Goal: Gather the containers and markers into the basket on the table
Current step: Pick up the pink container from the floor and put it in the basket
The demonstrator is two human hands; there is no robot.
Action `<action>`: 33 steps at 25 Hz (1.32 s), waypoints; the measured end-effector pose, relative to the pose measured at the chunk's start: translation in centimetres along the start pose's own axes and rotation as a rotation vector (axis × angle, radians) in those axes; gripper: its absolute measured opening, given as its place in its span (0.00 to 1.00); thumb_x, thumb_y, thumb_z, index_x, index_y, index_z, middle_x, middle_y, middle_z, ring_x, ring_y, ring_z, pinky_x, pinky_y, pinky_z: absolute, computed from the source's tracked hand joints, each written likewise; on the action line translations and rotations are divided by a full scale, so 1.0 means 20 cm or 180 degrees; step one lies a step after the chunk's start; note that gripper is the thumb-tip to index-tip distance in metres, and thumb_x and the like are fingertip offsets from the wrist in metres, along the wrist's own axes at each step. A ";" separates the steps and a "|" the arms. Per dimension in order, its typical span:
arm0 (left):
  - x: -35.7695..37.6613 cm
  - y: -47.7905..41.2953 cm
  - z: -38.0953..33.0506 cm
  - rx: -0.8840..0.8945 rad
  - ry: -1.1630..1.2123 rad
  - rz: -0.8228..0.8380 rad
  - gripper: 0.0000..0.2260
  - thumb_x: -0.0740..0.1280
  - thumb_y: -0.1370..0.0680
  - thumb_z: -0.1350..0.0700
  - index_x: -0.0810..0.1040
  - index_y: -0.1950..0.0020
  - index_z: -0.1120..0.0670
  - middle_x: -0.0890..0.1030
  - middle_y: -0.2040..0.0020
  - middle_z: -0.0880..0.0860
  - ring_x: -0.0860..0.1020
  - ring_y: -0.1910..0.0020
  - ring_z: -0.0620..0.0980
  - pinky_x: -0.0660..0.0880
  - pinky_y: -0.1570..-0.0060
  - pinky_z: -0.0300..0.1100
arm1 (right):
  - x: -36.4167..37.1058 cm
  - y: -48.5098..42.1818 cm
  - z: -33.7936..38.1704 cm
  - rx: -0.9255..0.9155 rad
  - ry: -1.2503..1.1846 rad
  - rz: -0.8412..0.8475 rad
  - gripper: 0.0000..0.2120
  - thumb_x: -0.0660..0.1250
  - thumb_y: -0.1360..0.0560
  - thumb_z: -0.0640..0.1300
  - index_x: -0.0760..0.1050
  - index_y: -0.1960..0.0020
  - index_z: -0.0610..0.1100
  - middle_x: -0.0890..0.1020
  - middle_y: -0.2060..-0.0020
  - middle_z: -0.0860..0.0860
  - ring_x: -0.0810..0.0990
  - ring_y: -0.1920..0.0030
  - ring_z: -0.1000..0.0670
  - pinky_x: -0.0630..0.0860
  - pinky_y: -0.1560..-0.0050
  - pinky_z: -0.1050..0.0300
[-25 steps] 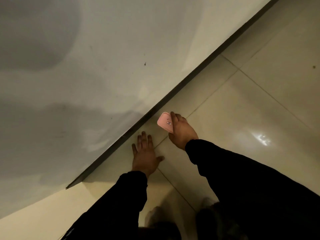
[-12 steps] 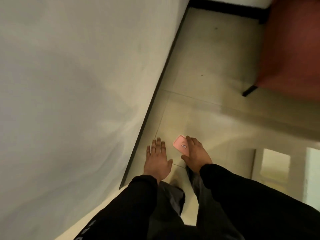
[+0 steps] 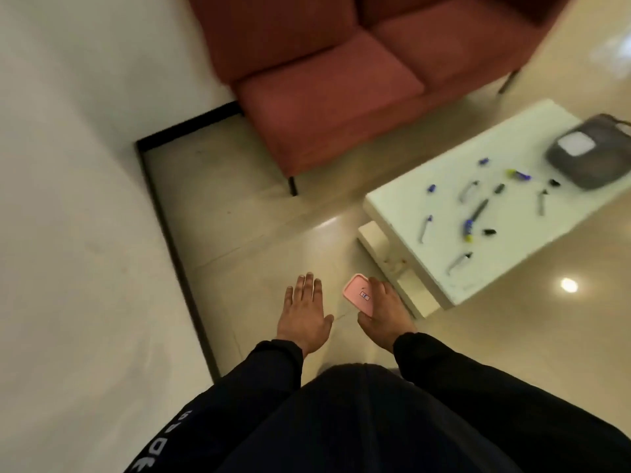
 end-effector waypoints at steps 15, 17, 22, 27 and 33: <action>0.36 -0.21 -2.45 0.2063 -0.0978 0.0439 0.37 0.57 0.18 0.43 0.41 0.19 0.58 0.40 0.18 0.56 0.39 0.20 0.54 0.42 0.22 0.54 | -0.96 1.02 -2.03 0.1721 -0.0857 -0.1534 0.33 0.70 0.28 0.44 0.60 0.27 0.48 0.71 0.34 0.50 0.70 0.36 0.47 0.75 0.41 0.53; 0.37 -0.29 -2.65 0.2066 -0.1004 0.0474 0.37 0.57 0.18 0.43 0.41 0.19 0.58 0.40 0.18 0.56 0.39 0.20 0.54 0.42 0.22 0.53 | -1.08 1.01 -2.20 0.1743 -0.0902 -0.1559 0.34 0.70 0.28 0.44 0.59 0.27 0.48 0.71 0.34 0.50 0.70 0.36 0.47 0.75 0.40 0.52; 0.39 -0.62 -3.04 0.2015 -0.1028 0.0554 0.37 0.58 0.19 0.44 0.42 0.19 0.57 0.41 0.18 0.56 0.40 0.20 0.54 0.40 0.23 0.52 | -1.37 0.80 -2.59 0.1706 -0.0949 -0.1491 0.34 0.69 0.27 0.46 0.59 0.25 0.47 0.71 0.33 0.49 0.70 0.35 0.47 0.73 0.39 0.53; 0.37 -1.16 -3.49 0.1955 -0.0781 0.0728 0.36 0.56 0.18 0.43 0.42 0.19 0.57 0.43 0.18 0.56 0.41 0.20 0.54 0.40 0.23 0.52 | -1.76 0.41 -3.01 0.1790 -0.0935 -0.1302 0.35 0.69 0.28 0.48 0.59 0.25 0.47 0.71 0.33 0.50 0.71 0.35 0.47 0.73 0.39 0.54; 0.16 -1.73 -4.03 0.2047 -0.0735 0.0658 0.36 0.58 0.18 0.44 0.43 0.19 0.58 0.44 0.18 0.57 0.42 0.20 0.55 0.44 0.22 0.54 | -2.34 -0.03 -3.38 0.1786 -0.0807 -0.1198 0.34 0.68 0.31 0.46 0.60 0.27 0.48 0.71 0.35 0.51 0.70 0.38 0.49 0.73 0.44 0.56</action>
Point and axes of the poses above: each hand's wrist, its own y-axis away from the middle knuckle, its own x-axis out of the palm, z = x × y, the point moved 5 cm from there along -y, towards the middle knuckle
